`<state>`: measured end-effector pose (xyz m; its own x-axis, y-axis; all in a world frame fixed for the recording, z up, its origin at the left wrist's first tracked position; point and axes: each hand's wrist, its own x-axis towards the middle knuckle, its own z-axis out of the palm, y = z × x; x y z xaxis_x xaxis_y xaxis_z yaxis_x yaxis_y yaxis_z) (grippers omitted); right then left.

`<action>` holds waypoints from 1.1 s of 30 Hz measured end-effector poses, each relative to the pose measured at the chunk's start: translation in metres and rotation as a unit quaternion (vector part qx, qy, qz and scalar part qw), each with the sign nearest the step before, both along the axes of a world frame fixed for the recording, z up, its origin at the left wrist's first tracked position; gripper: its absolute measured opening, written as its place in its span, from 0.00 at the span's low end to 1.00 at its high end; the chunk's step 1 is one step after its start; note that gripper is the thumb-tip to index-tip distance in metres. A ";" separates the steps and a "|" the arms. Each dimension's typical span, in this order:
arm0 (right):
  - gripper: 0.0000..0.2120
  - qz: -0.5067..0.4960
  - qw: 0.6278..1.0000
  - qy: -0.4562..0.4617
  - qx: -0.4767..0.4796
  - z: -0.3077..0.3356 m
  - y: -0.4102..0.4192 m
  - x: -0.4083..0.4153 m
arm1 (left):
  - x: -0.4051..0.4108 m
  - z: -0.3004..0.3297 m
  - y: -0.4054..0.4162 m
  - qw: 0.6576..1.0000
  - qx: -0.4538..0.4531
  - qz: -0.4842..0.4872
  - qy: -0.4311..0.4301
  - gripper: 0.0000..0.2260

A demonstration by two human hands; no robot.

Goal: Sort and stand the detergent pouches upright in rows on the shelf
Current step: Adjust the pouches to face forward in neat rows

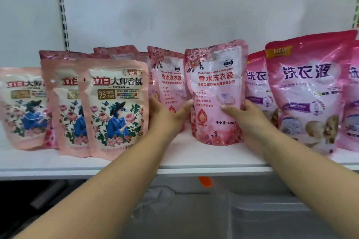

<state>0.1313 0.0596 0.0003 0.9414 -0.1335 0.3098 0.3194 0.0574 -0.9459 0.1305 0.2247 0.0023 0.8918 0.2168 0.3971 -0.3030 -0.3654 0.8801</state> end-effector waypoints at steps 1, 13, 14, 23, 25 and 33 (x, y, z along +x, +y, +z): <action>0.14 -0.011 1.000 -0.003 0.003 -0.001 0.002 0.002 | 0.003 0.000 -0.002 1.000 0.008 0.014 0.023 0.46; 0.22 -0.113 0.991 -0.047 -0.060 -0.008 0.001 0.023 | 0.042 -0.008 0.006 0.997 -0.007 0.015 0.075 0.17; 0.22 -0.117 0.990 -0.048 -0.060 -0.008 0.001 0.023 | 0.041 -0.008 0.004 0.997 0.004 0.016 0.069 0.17; 0.25 -0.099 0.992 0.028 -0.074 -0.005 -0.002 0.028 | -0.026 -0.008 0.006 0.981 0.189 0.032 0.024 0.21; 0.26 -0.073 0.995 0.049 -0.051 -0.004 -0.001 0.027 | -0.036 -0.007 0.006 0.980 0.193 0.040 0.032 0.23; 0.20 0.099 0.985 0.138 -0.016 0.004 0.009 0.031 | -0.064 -0.017 0.017 0.980 0.184 0.067 -0.032 0.26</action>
<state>0.1619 0.0683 0.0045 0.9970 0.0660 0.0398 0.0357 0.0619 -0.9974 0.0664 0.2419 -0.0149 0.8362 0.1611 0.5242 -0.2810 -0.6949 0.6619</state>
